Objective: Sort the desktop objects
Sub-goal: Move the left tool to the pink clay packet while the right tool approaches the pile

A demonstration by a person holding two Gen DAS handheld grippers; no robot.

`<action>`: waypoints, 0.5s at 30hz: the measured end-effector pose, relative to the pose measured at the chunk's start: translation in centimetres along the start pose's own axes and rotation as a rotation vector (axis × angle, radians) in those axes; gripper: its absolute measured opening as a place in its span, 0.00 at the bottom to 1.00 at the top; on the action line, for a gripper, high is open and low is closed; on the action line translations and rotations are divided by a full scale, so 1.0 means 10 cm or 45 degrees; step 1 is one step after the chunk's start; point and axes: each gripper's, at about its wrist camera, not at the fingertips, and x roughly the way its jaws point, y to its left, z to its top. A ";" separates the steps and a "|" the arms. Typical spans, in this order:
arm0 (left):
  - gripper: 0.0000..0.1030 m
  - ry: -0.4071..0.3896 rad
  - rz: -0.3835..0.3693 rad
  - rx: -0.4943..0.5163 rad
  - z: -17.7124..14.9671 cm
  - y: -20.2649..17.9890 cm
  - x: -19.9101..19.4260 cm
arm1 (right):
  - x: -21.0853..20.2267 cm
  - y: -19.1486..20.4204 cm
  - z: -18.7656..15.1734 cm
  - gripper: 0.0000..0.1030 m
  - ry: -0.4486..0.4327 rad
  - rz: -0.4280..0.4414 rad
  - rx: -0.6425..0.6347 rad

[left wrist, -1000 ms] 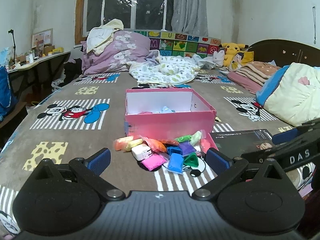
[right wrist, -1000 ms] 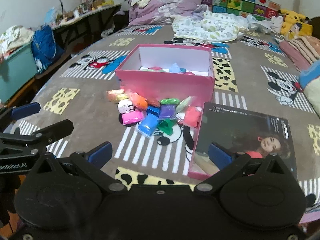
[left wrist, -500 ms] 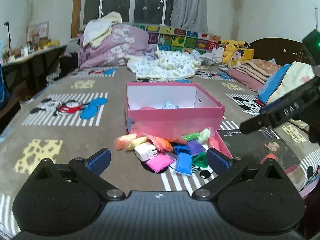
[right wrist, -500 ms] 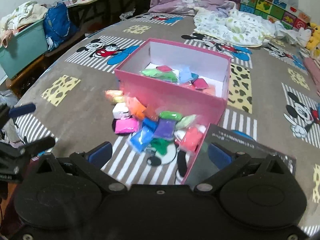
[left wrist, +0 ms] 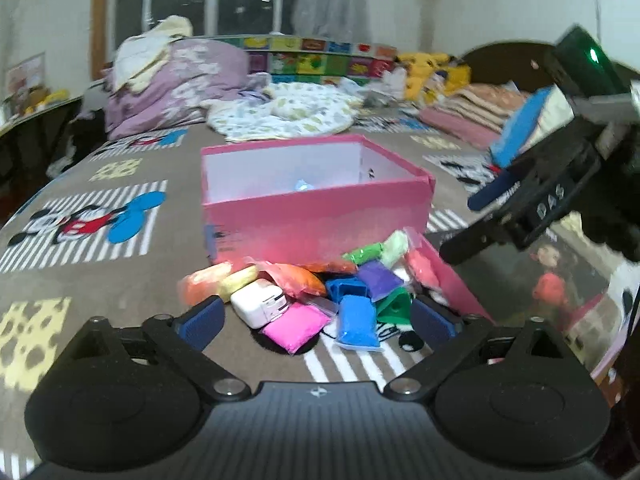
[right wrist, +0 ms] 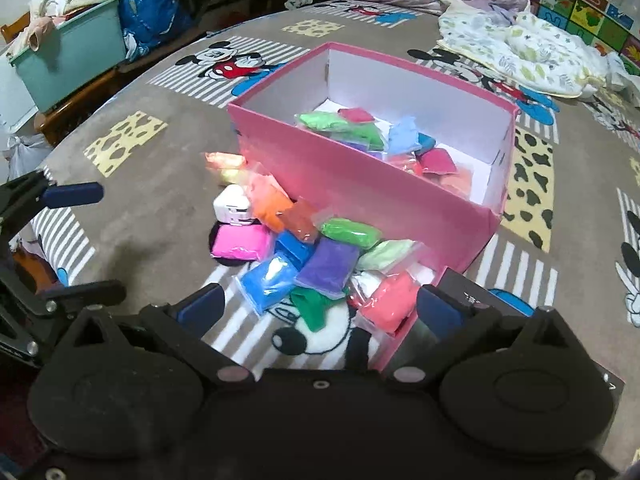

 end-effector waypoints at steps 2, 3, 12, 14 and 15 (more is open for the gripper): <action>0.80 0.025 -0.024 0.025 -0.01 0.02 0.13 | 0.04 -0.06 0.00 0.99 0.002 0.005 0.006; 0.76 0.041 -0.036 0.028 -0.02 0.04 0.20 | 0.06 -0.09 -0.01 0.99 0.000 0.005 0.011; 0.58 0.140 -0.105 0.081 -0.08 0.20 0.63 | 0.27 -0.09 -0.03 0.95 0.028 0.068 -0.012; 0.58 0.147 -0.117 0.089 -0.07 0.23 0.69 | 0.32 -0.07 -0.03 0.93 0.045 0.076 -0.027; 0.58 0.151 -0.127 0.095 -0.07 0.24 0.72 | 0.35 -0.06 -0.04 0.87 0.055 0.080 -0.030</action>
